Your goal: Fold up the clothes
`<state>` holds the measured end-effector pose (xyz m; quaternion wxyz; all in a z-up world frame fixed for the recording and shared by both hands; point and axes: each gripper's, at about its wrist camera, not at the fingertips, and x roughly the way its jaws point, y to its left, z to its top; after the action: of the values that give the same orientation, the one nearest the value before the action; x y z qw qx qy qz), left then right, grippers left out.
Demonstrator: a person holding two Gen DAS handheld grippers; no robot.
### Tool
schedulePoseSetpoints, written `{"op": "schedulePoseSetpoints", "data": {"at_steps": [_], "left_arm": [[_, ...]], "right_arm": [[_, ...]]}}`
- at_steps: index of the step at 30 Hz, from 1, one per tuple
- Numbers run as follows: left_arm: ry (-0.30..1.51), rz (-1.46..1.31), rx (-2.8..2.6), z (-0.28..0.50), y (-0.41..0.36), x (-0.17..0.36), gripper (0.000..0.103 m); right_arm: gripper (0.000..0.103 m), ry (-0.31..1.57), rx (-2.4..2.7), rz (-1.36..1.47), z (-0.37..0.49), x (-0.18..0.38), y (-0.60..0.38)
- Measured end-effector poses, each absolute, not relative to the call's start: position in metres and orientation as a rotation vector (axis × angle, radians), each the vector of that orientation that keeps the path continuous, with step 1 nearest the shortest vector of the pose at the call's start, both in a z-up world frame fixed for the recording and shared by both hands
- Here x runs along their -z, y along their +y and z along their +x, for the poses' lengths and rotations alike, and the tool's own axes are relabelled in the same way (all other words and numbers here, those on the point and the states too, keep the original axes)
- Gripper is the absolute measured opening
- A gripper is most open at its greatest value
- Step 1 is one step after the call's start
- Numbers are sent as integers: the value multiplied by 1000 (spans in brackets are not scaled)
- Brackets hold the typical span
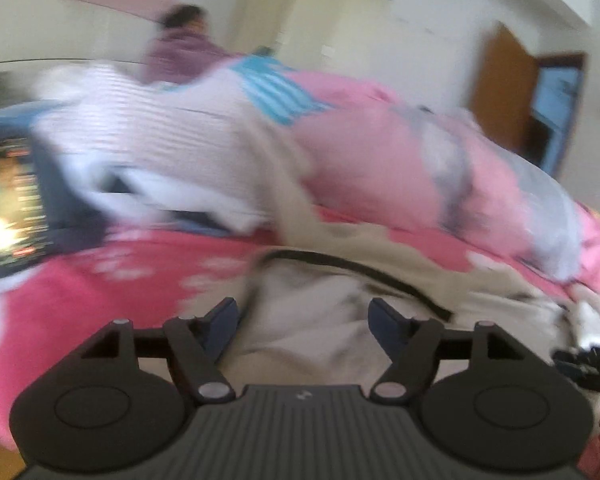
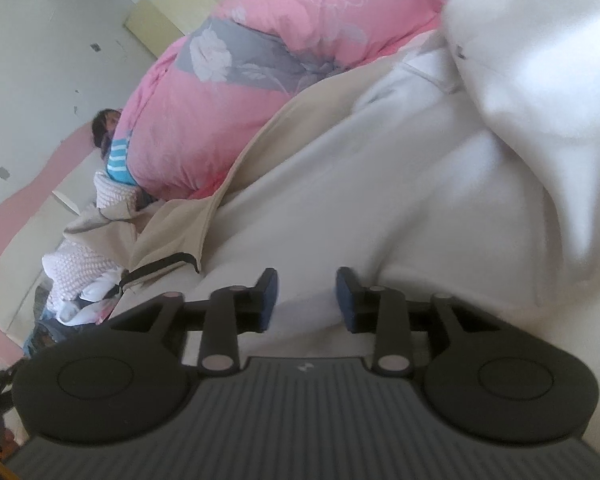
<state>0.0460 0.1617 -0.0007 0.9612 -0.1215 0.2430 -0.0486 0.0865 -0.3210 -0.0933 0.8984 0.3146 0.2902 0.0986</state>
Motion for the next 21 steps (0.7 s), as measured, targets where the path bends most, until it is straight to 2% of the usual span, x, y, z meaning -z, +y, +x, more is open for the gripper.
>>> {"op": "schedulePoseSetpoints", "data": {"at_steps": [1,7,8,12,15,17,19,20,21], "left_arm": [[499,-254,120,61,155,2,73],[538,-321,230,149,116,8,73],[544,-334,239,161,111,8,73],[559,-306,272,199,100,16,73],[580,-266,309,211,97,29,73],[592,-261,343,213,99,38,74],[600,-247,360,214,99,40,74],[599,-249,374,213,99,39,74],[594,-260,394,211,99,36,74]], "right_arm": [[47,606,-209,638,89,85,-316],[53,650,-354,563,137,38,-266],[54,665,-374,572,152,36,-258],[71,724,-423,614,210,37,-226],[73,789,-402,622,255,55,-206],[64,815,-403,593,267,63,-198],[34,832,-413,557,276,68,-190],[28,841,-417,539,280,71,-186],[15,837,-420,525,282,71,-185]]}}
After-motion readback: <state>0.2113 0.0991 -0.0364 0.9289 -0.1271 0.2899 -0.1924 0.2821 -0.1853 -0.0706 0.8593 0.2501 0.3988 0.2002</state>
